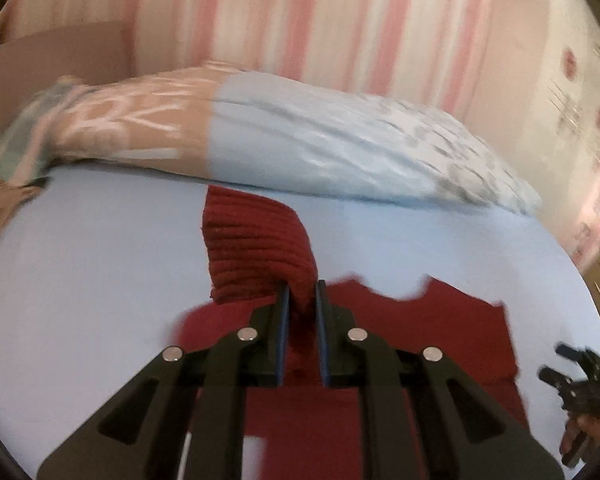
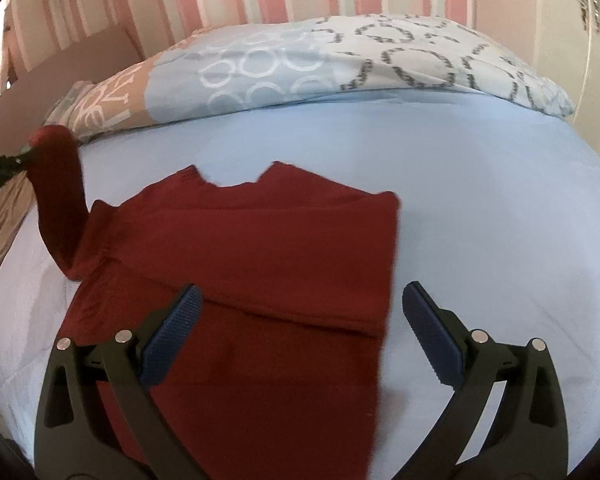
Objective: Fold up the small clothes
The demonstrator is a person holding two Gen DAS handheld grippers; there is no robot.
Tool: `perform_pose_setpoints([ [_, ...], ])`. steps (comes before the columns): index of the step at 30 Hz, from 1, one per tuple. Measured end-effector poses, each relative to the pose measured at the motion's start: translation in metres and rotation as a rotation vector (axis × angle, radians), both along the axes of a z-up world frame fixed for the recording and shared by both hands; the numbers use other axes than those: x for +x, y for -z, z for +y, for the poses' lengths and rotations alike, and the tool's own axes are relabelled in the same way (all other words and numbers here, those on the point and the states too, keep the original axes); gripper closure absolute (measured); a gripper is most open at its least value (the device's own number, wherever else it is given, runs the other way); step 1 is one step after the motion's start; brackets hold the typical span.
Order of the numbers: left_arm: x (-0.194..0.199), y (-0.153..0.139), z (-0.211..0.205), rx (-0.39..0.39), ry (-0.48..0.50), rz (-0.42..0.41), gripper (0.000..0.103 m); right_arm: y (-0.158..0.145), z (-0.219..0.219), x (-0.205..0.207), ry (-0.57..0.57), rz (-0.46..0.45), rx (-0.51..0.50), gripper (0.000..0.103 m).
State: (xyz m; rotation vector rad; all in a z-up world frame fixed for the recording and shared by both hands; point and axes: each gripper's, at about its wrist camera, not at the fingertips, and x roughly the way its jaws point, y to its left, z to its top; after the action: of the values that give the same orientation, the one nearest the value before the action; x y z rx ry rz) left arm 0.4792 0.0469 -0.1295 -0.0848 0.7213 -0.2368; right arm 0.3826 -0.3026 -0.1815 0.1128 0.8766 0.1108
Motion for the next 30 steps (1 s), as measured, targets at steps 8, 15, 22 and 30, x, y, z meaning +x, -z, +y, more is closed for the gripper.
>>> perform_pose_setpoints([
  [8, -0.010, 0.076, -0.143, 0.063, 0.178, 0.109, 0.091, 0.010, -0.053, -0.009, 0.062, 0.009, 0.033, 0.003],
  [15, -0.010, 0.132, -0.181, 0.082, 0.191, 0.213, 0.084, 0.019, -0.077, -0.009, 0.098, 0.021, 0.030, 0.003],
  [22, -0.033, 0.101, -0.163, 0.104, 0.210, 0.084, 0.021, 0.027, -0.060, 0.004, 0.079, 0.024, 0.043, 0.003],
  [30, -0.035, 0.079, -0.093, 0.109, 0.092, 0.019, 0.021, 0.027, 0.000, 0.029, 0.011, 0.014, 0.074, 0.004],
])
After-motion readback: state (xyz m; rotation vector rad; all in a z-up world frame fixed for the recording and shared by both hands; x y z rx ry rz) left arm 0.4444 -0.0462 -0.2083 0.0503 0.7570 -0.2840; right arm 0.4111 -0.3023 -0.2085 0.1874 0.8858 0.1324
